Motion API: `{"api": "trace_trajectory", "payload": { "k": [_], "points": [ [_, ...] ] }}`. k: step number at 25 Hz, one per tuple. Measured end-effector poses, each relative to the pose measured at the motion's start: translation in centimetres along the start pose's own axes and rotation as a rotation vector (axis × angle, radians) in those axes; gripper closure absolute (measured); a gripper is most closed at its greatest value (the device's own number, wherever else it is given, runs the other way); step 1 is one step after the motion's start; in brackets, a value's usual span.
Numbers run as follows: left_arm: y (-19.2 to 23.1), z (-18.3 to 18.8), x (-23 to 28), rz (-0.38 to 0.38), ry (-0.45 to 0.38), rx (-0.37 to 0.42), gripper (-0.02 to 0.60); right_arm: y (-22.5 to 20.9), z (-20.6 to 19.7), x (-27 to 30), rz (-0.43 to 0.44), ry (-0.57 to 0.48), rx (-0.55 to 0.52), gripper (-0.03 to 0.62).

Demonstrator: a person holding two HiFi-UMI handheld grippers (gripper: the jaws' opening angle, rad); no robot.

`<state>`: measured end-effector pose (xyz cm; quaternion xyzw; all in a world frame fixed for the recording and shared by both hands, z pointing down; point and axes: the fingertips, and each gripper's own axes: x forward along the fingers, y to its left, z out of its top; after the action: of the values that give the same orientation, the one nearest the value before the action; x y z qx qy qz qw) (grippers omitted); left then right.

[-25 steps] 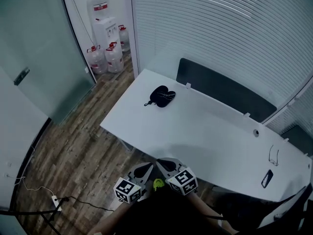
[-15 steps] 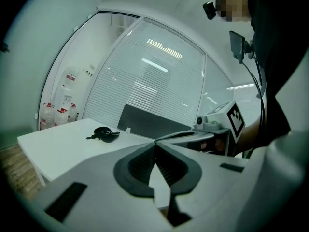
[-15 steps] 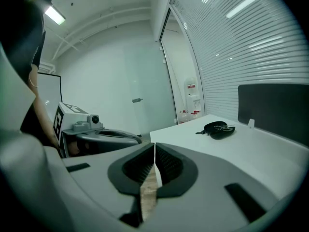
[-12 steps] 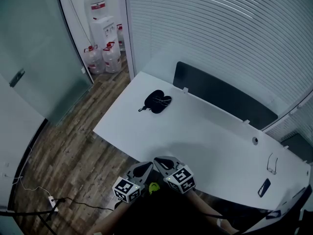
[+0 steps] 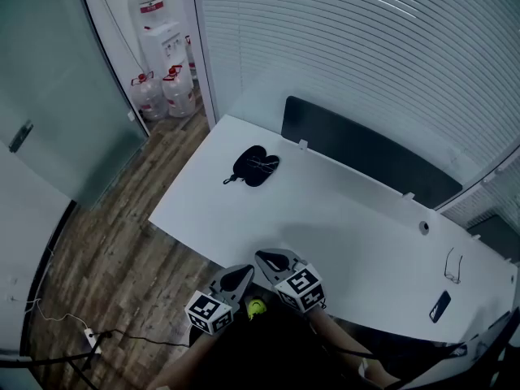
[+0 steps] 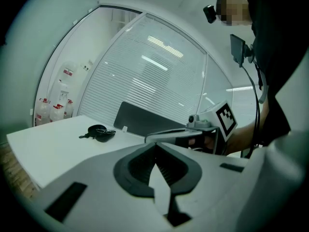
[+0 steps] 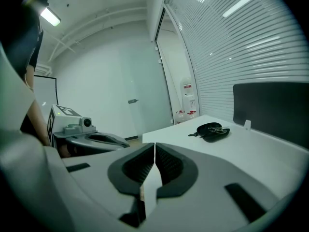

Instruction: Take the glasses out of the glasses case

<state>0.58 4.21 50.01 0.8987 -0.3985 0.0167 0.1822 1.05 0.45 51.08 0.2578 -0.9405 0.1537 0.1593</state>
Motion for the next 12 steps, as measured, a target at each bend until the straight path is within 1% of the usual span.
{"api": "trace_trajectory", "payload": {
  "k": [4,8,12],
  "points": [
    [0.8,0.3,1.3,-0.035,0.011,0.003,0.574,-1.2,0.7,0.7,-0.018,-0.001,0.006,0.576],
    [2.6,1.3,3.1,-0.065,0.012,-0.001,0.574,-2.3,1.1,1.4,-0.042,0.007,0.027,0.576],
    [3.9,2.6,4.9,-0.104,0.021,0.029,0.575,-3.8,2.0,2.1,-0.065,-0.001,0.054,0.576]
  ]
}}
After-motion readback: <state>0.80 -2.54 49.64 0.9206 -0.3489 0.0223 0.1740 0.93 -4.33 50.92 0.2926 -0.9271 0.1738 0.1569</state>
